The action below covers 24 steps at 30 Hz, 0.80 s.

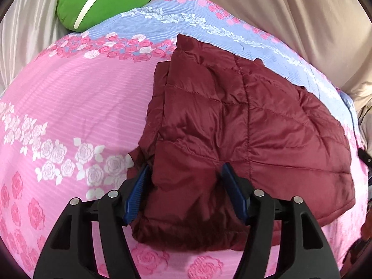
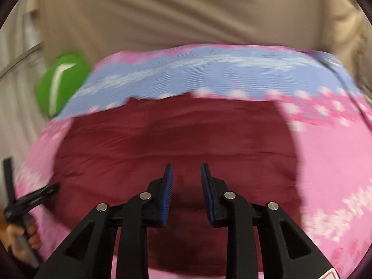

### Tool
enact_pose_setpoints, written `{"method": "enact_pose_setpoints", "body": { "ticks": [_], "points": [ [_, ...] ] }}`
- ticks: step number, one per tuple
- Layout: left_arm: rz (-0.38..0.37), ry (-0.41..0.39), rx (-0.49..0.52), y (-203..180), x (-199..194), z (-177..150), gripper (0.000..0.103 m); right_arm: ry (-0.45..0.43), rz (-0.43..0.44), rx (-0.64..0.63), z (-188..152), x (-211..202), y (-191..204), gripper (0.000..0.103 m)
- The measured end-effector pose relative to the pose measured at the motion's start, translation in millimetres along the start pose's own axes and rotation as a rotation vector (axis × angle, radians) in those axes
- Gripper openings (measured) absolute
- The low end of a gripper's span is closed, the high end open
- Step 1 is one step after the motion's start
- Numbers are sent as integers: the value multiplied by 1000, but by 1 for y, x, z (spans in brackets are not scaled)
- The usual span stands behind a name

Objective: Fold large clothes

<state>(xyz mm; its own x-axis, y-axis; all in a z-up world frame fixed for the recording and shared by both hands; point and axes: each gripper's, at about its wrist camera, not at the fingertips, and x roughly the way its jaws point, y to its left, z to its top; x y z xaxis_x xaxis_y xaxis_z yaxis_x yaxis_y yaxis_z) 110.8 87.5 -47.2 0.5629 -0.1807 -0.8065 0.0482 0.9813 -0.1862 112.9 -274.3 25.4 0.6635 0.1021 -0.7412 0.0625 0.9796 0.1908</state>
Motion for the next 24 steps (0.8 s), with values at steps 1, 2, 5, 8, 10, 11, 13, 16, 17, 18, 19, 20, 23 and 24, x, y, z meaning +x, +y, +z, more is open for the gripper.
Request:
{"method": "enact_pose_setpoints", "body": {
  "ticks": [1, 2, 5, 8, 10, 11, 13, 16, 17, 18, 19, 20, 23, 24],
  "points": [
    [-3, -1, -4, -2, -3, -1, 62, 31, 55, -43, -1, 9, 20, 24],
    [-3, -4, -5, -4, -6, -2, 65, 64, 98, -82, -2, 20, 38, 22],
    [-5, -13, -13, -7, -14, -4, 75, 112, 98, -159, -6, 45, 68, 20],
    [3, -14, -18, -8, -15, -3, 79, 186, 80, -178, -10, 78, 76, 20],
    [15, -4, -22, -6, -11, -3, 79, 212, 78, -171, -16, 91, 79, 20],
    [20, 5, -33, -5, -6, -2, 79, 215, 79, -171, -17, 94, 80, 20],
    [14, 22, -49, -1, 0, -2, 79, 220, 79, -172, -17, 94, 81, 19],
    [15, 29, -56, -1, 4, -1, 80, 210, 117, -139, -9, 82, 77, 20],
    [17, 28, -55, -1, 4, -1, 81, 193, 113, -132, -5, 78, 75, 20],
    [20, 28, -54, -2, 5, 0, 81, 179, 102, -129, -1, 75, 73, 20],
    [21, 28, -54, -3, 6, 0, 82, 176, 97, -128, 2, 76, 71, 20],
    [22, 28, -58, -3, 8, 1, 84, 188, 89, -124, 4, 82, 68, 20],
    [17, 36, -71, -2, 12, 2, 88, 238, 93, -110, 0, 104, 66, 19],
    [16, 37, -74, -2, 14, 2, 89, 238, 95, -111, -2, 108, 66, 19]
  ]
}}
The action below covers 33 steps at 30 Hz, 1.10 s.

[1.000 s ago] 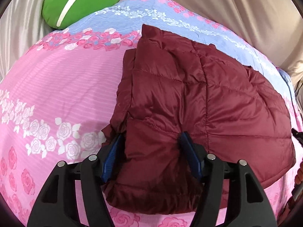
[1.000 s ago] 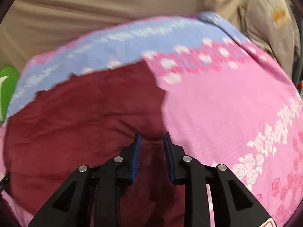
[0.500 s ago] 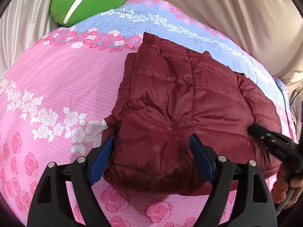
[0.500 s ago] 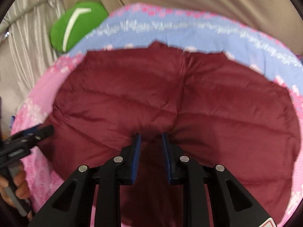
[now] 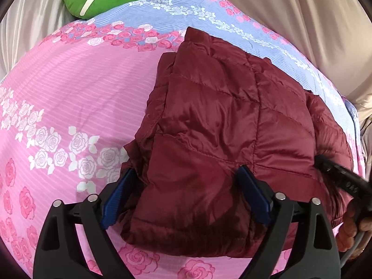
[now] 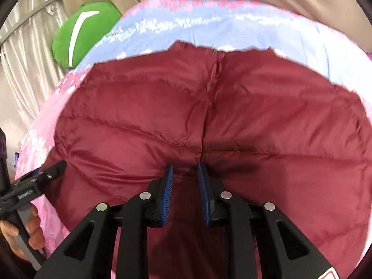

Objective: Fold large clothes

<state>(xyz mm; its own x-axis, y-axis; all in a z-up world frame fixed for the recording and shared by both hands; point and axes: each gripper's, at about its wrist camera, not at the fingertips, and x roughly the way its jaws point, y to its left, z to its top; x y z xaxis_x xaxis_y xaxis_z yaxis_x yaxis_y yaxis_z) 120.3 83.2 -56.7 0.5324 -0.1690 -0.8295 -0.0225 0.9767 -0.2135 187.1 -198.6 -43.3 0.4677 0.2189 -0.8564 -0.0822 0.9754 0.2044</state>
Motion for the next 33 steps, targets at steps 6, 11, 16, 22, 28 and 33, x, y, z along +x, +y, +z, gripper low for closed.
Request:
{"method": "enact_pose_setpoints", "body": {
  "ticks": [6, 11, 16, 22, 28, 33],
  "points": [
    [-20, -10, -30, 3, 10, 5, 96, -5, 11, -7, -2, 6, 0, 18],
    [-96, -24, -50, -2, 12, 16, 68, -17, 21, -1, -5, 7, -2, 18],
    [-210, -55, -28, -17, -13, 30, 10, -25, 30, 13, -7, 6, -2, 18],
    [-337, -214, 116, -80, -81, 46, 5, -26, 61, 46, -10, 4, -9, 19],
    [-509, -250, 298, -180, -110, 45, 4, -10, 152, 139, -9, -4, -27, 19],
    [-551, -205, 402, -247, -99, 34, 4, -69, 187, 235, -25, -68, -76, 21]
  ]
}}
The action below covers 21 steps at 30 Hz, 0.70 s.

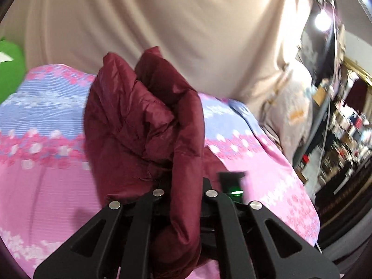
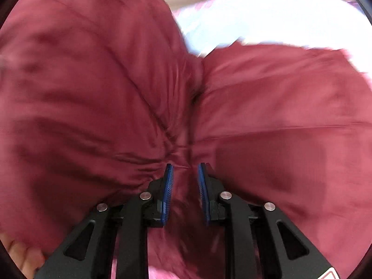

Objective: Fold large clothes
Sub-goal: 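Grasp the folded edge with both grippers and lift it toward the collar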

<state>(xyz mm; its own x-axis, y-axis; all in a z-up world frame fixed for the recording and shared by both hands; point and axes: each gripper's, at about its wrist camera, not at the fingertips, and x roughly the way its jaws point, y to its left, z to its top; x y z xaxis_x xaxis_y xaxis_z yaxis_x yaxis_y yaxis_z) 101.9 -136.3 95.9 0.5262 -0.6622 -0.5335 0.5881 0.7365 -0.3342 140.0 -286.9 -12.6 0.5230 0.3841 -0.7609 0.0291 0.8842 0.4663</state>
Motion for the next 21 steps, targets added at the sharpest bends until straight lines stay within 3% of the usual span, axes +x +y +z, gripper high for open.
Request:
{"method": "enact_pose_setpoints", "body": {
  "ticks": [3, 6, 10, 12, 21],
  "points": [
    [-32, 49, 24, -19, 27, -4, 4, -79, -47, 54, -10, -50, -37, 24],
    [-41, 94, 43, -36, 51, -11, 4, -136, -147, 150, -27, -85, -85, 28],
    [-43, 162, 68, -54, 84, -19, 4, -112, -154, 274, -46, -88, -135, 26],
    [-42, 187, 80, -63, 97, -23, 4, -96, -126, 296, -50, -81, -144, 21],
    [0, 310, 128, -92, 158, -49, 4, -100, -91, 298, -52, -80, -139, 21]
  ]
}}
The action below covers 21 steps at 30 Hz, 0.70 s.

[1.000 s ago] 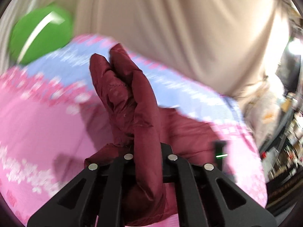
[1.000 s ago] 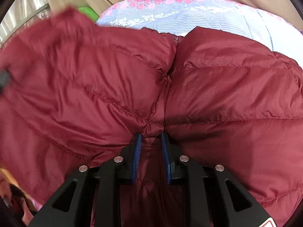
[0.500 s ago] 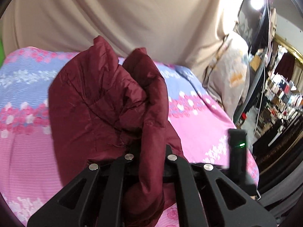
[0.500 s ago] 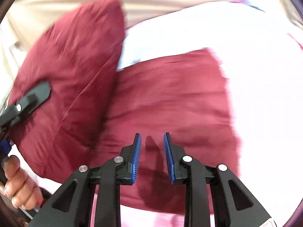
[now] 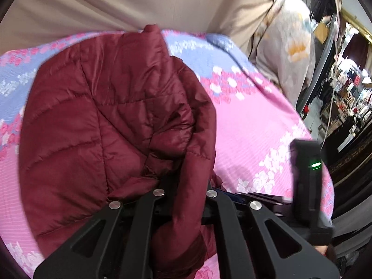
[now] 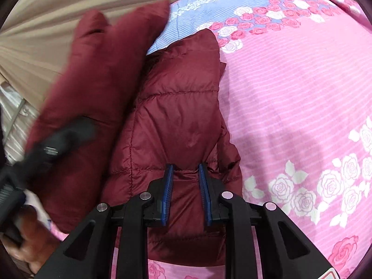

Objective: Fold large clothes
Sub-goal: 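Grasp the folded edge with both grippers and lift it toward the collar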

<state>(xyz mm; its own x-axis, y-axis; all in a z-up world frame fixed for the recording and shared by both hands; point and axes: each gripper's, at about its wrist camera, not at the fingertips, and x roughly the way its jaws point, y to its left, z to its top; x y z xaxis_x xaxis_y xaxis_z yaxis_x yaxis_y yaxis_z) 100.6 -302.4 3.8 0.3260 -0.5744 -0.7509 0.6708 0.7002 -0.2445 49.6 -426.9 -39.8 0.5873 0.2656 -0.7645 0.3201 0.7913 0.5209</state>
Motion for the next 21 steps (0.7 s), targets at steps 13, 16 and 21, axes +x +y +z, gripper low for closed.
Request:
{"method": "enact_pose_setpoints", "body": {
  "ticks": [13, 16, 21],
  "points": [
    [107, 74, 88, -17, 39, -19, 9, -127, 6, 42, -16, -73, -8, 29],
    [104, 7, 113, -27, 3, -18, 25, -155, -18, 16, -19, -82, -5, 31],
    [-5, -173, 31, -3, -93, -25, 57, -203, -10, -43, -18, -90, 12, 43]
  ]
}}
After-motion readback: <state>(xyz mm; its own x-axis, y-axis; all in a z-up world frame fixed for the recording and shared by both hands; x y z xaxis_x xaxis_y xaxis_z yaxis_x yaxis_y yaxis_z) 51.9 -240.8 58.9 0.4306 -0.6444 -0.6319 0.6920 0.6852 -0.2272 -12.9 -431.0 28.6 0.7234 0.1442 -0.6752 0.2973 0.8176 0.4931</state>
